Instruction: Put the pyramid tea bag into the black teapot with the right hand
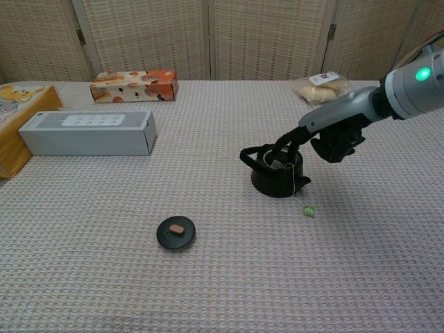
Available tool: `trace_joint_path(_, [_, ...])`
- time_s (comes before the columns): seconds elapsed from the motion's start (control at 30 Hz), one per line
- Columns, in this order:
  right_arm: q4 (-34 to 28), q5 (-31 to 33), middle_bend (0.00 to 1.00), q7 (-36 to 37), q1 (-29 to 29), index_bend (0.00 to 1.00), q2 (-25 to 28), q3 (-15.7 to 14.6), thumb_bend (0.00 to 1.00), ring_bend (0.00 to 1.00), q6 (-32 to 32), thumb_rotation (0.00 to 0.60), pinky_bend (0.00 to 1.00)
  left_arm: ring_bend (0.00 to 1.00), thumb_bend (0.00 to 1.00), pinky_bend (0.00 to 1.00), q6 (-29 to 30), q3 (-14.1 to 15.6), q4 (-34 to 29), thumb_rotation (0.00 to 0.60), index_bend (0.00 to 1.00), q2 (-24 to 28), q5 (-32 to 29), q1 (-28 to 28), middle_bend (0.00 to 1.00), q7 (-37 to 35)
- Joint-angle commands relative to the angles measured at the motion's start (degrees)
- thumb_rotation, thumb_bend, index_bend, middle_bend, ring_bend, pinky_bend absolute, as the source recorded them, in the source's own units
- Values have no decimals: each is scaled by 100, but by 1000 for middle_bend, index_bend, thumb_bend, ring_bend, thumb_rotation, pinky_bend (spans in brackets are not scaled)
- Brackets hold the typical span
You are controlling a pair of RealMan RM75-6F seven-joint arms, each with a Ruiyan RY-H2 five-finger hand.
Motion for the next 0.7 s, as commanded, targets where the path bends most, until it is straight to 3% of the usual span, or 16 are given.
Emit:
trace_joint_path(0.03, [54,-9,185,16,35,57,-47,-41,1000,810,-24,600,892,0,140,103,2,-1,0,600,0,2,0,2,0,-4])
trace_joint_path(0.43, [260,11,187,98,191,64,-248,-199,1000,811,-103,600,892,0,140,103,33,-3,-7,600,0,19,26,17,0,-44])
trace_joint_path(0.7, [-84,-45,151,171,75,64,52,-157,1000,810,199,600,892,0,140,103,52,6,-21,600,0,13,49,24,0,-20])
